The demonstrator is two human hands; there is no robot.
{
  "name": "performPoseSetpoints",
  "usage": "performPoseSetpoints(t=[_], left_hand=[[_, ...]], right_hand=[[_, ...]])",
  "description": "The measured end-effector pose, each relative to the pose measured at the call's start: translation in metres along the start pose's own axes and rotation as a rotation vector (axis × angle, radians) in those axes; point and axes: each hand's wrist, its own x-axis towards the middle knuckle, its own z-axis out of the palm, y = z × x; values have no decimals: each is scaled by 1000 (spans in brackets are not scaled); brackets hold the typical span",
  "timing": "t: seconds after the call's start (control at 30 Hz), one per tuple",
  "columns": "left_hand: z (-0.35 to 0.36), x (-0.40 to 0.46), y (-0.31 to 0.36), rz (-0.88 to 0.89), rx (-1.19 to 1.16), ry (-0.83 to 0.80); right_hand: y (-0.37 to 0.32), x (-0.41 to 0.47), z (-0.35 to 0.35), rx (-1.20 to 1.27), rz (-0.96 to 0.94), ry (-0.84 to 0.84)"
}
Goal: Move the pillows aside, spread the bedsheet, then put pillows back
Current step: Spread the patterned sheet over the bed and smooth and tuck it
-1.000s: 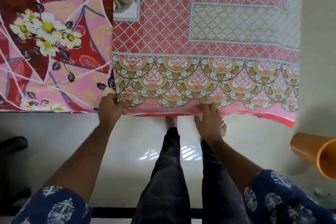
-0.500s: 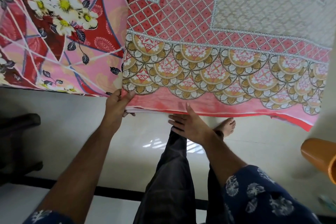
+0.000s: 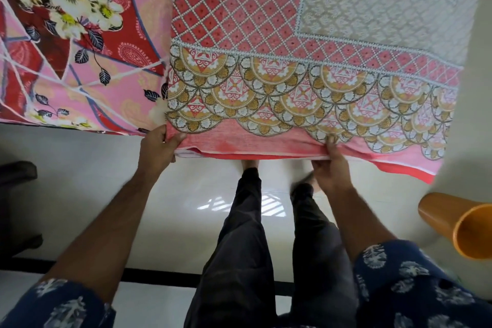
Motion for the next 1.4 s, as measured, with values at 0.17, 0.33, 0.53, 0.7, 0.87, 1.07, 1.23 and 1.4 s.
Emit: performPoseSetpoints(t=[0.17, 0.33, 0.53, 0.7, 0.87, 1.07, 1.23, 1.4], left_hand=[[28, -9, 1, 0, 32, -58], [60, -22, 5, 15, 97, -142], [62, -13, -15, -58, 276, 6], [56, -6, -7, -63, 433, 14], [82, -16, 21, -118, 555, 89], [128, -31, 71, 452, 838, 250], [206, -18, 126, 801, 956, -87], [281, -15, 192, 861, 1070, -225]], right_hand=[[-26, -11, -35, -97, -86, 38], [-55, -12, -64, -72, -163, 6], [-38, -5, -57, -139, -42, -6], [-27, -2, -66, -136, 5, 23], [-43, 0, -89, -234, 56, 16], [-77, 12, -106, -47, 241, -8], [-103, 32, -120, 160, 256, 161], [-141, 36, -120, 138, 154, 195]])
